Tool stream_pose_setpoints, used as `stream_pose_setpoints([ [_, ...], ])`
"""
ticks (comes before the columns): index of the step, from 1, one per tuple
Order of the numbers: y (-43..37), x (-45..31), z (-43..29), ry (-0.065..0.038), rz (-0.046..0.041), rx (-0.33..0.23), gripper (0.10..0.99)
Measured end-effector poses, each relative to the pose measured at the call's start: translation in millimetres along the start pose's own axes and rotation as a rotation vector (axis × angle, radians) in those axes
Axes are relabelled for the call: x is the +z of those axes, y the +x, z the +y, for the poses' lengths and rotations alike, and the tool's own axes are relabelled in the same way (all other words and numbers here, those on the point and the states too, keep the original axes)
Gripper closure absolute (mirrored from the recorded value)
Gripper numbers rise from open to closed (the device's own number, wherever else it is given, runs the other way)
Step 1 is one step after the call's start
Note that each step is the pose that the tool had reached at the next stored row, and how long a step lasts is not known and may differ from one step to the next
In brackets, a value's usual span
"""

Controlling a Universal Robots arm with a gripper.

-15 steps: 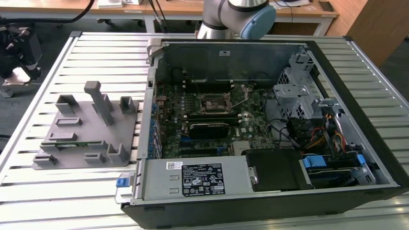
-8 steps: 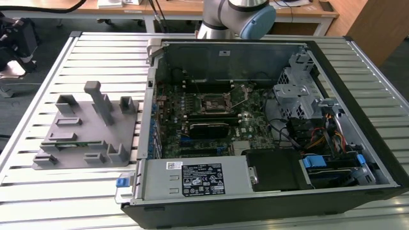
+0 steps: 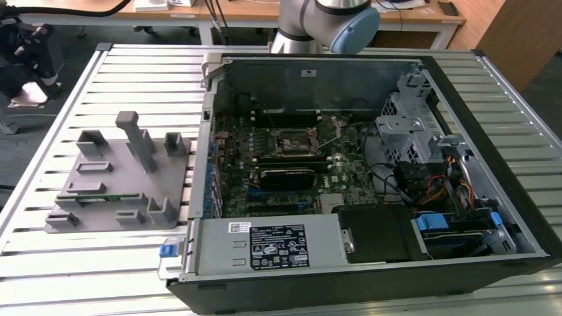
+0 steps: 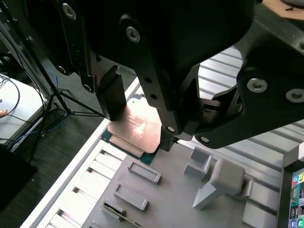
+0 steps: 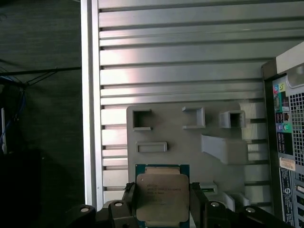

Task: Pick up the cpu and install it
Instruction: 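Pick up the cpu and move it towards the insertion slot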

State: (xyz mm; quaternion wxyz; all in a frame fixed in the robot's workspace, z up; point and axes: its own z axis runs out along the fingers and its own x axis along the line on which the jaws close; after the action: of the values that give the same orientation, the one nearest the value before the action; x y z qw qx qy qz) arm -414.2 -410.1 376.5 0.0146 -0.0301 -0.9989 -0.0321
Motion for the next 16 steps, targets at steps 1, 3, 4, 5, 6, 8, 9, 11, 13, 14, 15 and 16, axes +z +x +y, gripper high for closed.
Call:
stream_pose_setpoints([
  [1,-2.9,0.0,0.2,0.000,-0.0001,0.000,0.553],
  [3,-8.3,-0.2,0.5,0.000,-0.0001,0.000,0.553],
  [4,-11.0,-0.2,0.7,0.000,-0.0001,0.000,0.553],
  [5,-13.7,-0.4,0.8,0.000,0.0000,0.000,0.553],
  [6,-16.9,-0.5,1.0,0.000,0.0001,0.000,0.553],
  [8,-22.5,-0.6,1.4,0.000,-0.0001,0.000,0.553],
  [9,-24.9,-0.6,1.5,0.000,-0.0001,0.000,0.553],
  [11,-29.5,-0.8,1.8,0.000,-0.0001,0.000,0.553],
  [13,-34.4,-0.9,2.1,0.000,0.0000,0.000,0.553],
  [14,-36.6,-1.0,2.3,0.000,-0.0001,0.000,0.553],
  [15,-39.1,-1.0,2.4,0.000,-0.0001,0.000,0.553],
  [16,-43.2,-1.1,2.7,0.000,-0.0001,0.000,0.553],
])
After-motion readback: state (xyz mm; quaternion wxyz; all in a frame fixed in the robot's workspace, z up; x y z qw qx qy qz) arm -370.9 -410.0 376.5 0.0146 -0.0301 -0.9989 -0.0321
